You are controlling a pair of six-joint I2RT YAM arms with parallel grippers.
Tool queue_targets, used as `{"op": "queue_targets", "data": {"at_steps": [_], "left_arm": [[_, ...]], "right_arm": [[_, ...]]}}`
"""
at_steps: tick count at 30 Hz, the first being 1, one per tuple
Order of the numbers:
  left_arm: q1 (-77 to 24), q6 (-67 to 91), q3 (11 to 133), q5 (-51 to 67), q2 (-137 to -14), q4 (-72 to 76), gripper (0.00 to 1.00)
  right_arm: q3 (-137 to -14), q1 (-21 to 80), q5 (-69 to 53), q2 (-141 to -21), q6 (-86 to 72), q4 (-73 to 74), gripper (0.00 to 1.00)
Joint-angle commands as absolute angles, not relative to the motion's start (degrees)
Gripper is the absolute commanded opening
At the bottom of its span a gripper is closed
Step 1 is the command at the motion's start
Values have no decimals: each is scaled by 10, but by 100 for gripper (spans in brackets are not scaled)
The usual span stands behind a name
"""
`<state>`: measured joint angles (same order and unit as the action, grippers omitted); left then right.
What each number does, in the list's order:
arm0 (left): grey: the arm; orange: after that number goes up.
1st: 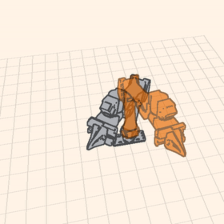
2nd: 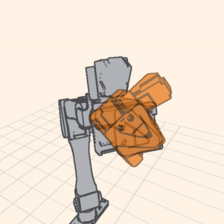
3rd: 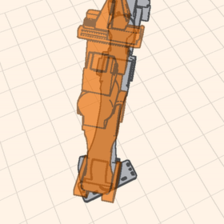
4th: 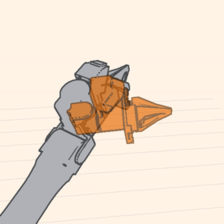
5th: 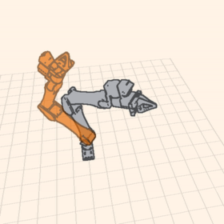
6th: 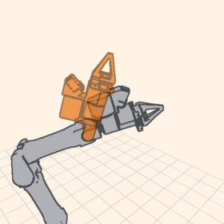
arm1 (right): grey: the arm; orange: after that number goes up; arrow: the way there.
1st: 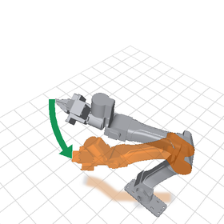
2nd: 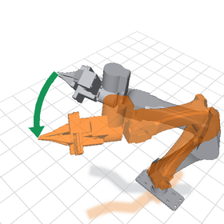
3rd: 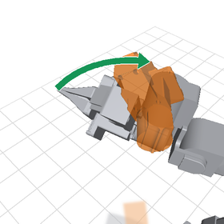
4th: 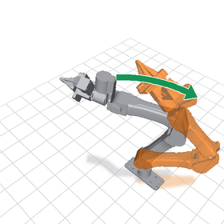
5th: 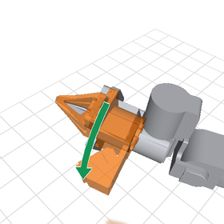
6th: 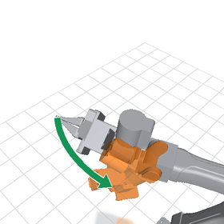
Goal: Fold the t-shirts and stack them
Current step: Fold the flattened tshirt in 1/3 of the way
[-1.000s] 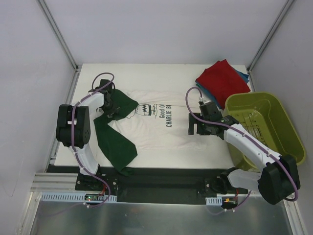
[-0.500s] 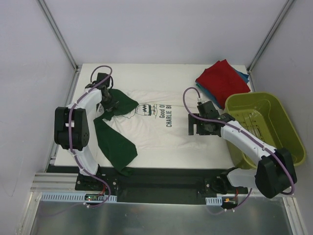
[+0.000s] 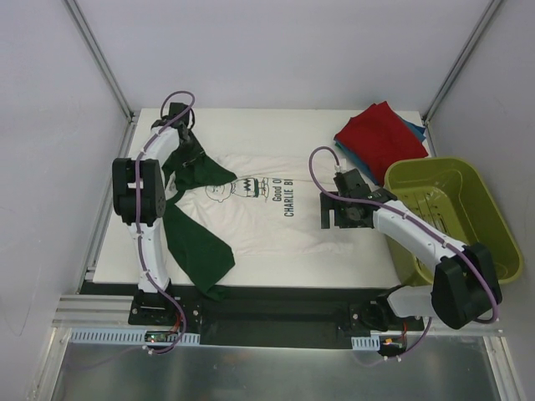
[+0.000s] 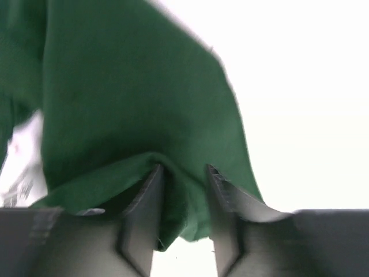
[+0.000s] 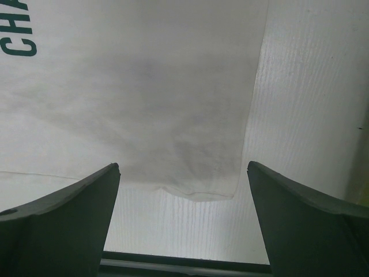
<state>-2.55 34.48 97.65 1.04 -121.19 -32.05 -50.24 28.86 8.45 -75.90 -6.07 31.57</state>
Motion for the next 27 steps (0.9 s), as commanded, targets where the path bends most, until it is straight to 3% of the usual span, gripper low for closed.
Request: {"op": "queue_targets", "data": {"at_steps": [1,5,10,16,20,24,27], "left_arm": [[-23,316,1067,4,-1238,-341,55],[-23,315,1071,4,-1214,-358,72],[-23,324,966,-30,-1093,-357,89],[-23,379,806,-59,-974,-351,94],[-23,375,786,-7,-984,-339,79],[-23,379,787,-7,-1016,-326,52],[-23,376,815,11,-1059,-327,49]], "right_arm": [[-526,290,95,-759,-57,323,97],[-521,290,98,-747,-62,324,97],[-511,290,112,-725,-62,326,97],[-499,291,111,-722,-66,320,97],[-497,292,112,-737,-72,316,97],[-495,292,104,-737,-73,313,97],[-495,292,107,-735,-72,312,97]]}}
